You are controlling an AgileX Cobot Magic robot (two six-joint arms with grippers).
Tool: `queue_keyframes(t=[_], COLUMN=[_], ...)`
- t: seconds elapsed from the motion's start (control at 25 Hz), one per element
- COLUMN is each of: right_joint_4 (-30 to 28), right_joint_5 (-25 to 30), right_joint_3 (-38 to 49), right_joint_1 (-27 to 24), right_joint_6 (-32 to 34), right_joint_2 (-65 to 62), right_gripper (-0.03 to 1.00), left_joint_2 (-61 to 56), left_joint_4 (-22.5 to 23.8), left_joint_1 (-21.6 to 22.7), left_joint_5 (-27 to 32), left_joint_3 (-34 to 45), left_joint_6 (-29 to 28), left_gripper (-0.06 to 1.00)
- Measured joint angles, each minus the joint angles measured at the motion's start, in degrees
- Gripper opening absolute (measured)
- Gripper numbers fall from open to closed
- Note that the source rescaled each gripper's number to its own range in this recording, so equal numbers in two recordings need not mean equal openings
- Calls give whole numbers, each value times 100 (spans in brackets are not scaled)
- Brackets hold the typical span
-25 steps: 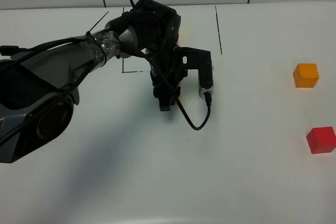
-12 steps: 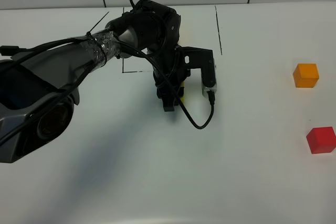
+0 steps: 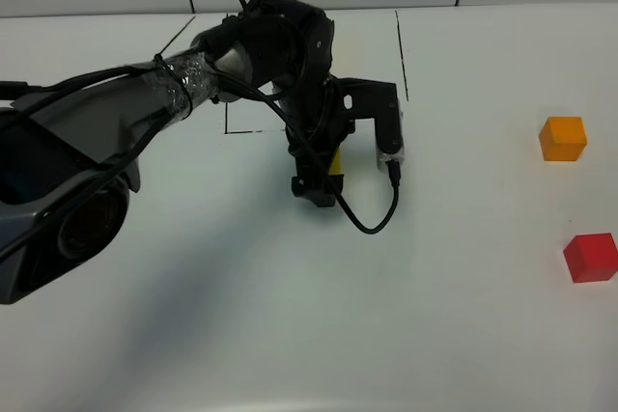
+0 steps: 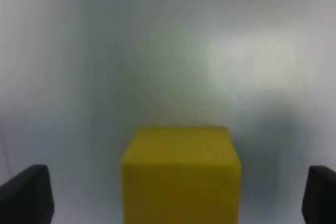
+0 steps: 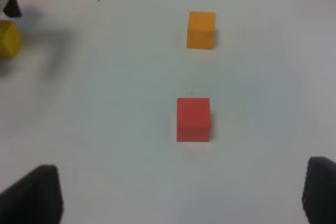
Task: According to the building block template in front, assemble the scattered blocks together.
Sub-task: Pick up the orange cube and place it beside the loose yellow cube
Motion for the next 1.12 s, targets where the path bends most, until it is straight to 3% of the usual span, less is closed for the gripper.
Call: queue_keyframes(t=[0.16, 0.32, 0.4, 0.56, 0.8, 1.12], right_joint_4=[0, 0, 0, 0, 0, 0], right_joint_5=[0, 0, 0, 0, 0, 0], right_joint_3=[0, 0, 0, 0, 0, 0], right_joint_1=[0, 0, 0, 0, 0, 0], right_joint_6=[5, 5, 5, 5, 5, 5], right_joint_2=[0, 0, 0, 0, 0, 0], right_gripper=[85, 85, 85, 85, 85, 85], left_joint_2=[-497, -864, -1031, -1277, -1665, -2294], left_joint_4=[-5, -5, 46, 595, 1107, 831], left_joint_1=[-31, -18, 43, 280, 952, 1997], left_joint_5=[90, -10, -99, -168, 87, 825], left_joint_3=[0, 0, 0, 0, 10, 20], left_joint_6=[-193, -743, -1139, -2283, -3607, -4481], left_gripper=[99, 99, 99, 98, 96, 95])
